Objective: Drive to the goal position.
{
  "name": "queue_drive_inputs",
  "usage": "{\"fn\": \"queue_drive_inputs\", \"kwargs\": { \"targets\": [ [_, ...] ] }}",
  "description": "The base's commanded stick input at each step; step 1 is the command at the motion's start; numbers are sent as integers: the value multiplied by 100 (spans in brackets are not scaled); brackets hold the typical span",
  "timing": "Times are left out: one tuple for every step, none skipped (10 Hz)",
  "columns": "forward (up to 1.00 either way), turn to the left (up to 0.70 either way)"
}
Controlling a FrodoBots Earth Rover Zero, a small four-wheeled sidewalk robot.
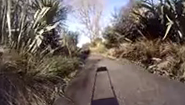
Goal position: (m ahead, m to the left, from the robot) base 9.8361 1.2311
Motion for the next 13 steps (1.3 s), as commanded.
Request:
{"fn": "queue_drive_inputs", "kwargs": {
  "targets": [
    [85,0],
    [85,0],
    [85,0],
    [85,0],
    [85,0],
    [85,0],
    [85,0],
    [85,0],
    [85,0],
    [85,0],
    [85,0],
    [85,0],
    [85,0]
  ]
}}
